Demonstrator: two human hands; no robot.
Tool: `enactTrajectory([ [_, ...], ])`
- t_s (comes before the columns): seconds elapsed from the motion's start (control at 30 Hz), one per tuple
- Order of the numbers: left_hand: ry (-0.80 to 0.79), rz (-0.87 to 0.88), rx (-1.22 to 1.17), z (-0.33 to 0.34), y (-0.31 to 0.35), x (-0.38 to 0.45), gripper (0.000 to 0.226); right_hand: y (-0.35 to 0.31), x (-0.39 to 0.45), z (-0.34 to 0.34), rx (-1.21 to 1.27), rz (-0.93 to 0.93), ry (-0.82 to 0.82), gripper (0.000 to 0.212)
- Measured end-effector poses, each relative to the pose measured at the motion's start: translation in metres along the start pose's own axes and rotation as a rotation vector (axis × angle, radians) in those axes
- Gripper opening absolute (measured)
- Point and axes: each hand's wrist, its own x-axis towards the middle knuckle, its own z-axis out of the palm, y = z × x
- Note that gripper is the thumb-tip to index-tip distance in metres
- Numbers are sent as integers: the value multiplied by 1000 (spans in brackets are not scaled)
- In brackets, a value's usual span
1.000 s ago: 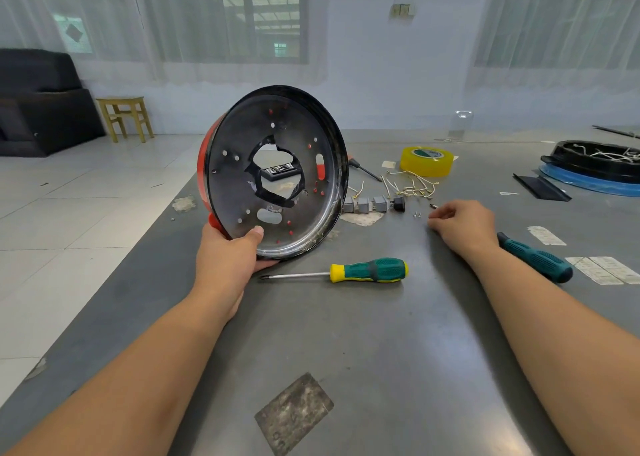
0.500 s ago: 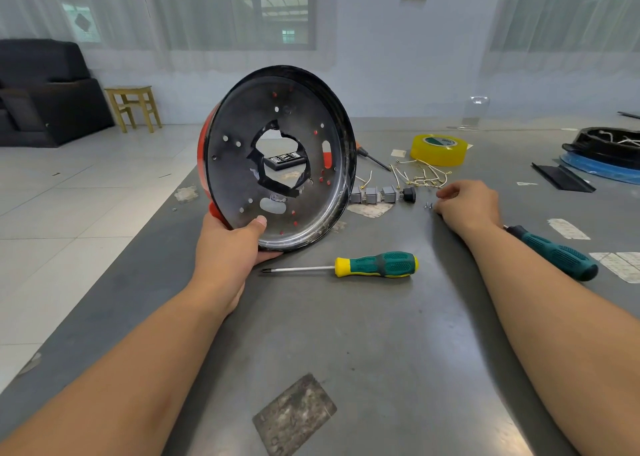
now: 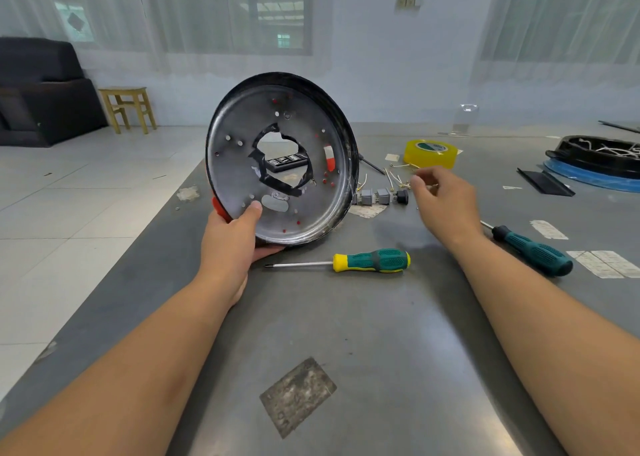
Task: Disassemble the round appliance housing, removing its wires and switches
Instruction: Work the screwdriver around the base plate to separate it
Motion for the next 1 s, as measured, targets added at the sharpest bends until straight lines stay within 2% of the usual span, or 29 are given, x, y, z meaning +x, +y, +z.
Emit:
enactTrajectory([
  [0.1,7,-28,-26,-1,3,-3,19,-31,-9,7,154,-2,-159,30],
  [0.2,26,-45,-39,-1,6,-7,26,-51,-14,16,196,22,-293,41],
  [0.27,13,-49,-41,-2,8,-9,41,-59,-17,20,231,68,-361,40],
  [0.4,-44,-43,-17,-1,12,-14,78,-67,-19,22,466,317,-472,30],
  [0.5,-56,-65,-45,1,14,-13,95,-75,-19,24,635,441,-442,22],
  [0.63,-117,-83,-37,3,13,-15,94,-94,-27,36,814,575,-399,14],
  [0.77,-178,-88,-36,2,12,-17,80,-116,-49,55,890,594,-510,15],
  [0.9,-107,-137,-120,-3,9,-10,47,-120,-58,57,897,554,-618,21],
  [1.0,-60,-163,-146,-3,8,-7,43,-113,-47,51,804,594,-520,32],
])
